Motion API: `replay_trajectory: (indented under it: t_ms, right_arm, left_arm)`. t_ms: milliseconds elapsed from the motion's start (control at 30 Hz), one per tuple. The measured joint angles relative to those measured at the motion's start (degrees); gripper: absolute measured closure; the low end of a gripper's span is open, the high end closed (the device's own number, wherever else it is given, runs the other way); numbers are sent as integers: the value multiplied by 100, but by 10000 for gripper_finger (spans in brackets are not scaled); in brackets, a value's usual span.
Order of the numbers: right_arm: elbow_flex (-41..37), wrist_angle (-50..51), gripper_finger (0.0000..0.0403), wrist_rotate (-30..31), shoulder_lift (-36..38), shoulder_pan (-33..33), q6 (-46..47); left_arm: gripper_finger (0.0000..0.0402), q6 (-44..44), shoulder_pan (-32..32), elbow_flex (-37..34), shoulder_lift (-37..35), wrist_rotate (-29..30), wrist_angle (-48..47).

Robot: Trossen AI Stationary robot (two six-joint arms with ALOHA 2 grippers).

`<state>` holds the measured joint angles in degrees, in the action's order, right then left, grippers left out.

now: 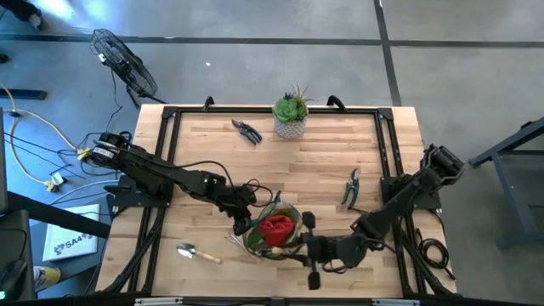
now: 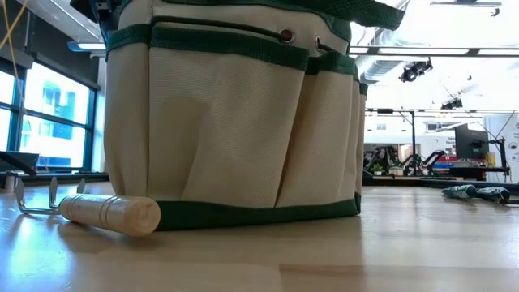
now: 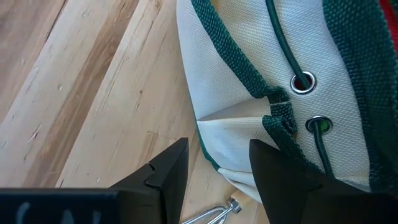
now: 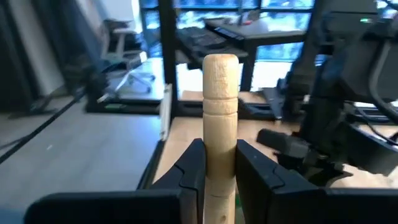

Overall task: Pick & Place Garden tools in Gardening bag
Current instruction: Put the light brown trowel into the white gardening bag

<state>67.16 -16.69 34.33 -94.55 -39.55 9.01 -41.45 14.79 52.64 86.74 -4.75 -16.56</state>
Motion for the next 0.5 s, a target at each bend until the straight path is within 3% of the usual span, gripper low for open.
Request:
replay_trajectory:
  t_ms: [200, 400, 500]
  right_arm:
    - [0, -223, 353, 844, -328, 0, 12]
    - [0, 40, 353, 2178, -340, -111, 16]
    - [0, 137, 353, 2245, -340, -85, 46]
  left_arm:
    - [236, -47, 0, 0, 0, 87, 12]
    - [236, -169, 0, 0, 0, 89, 13]
    - [236, -281, 0, 0, 0, 131, 17]
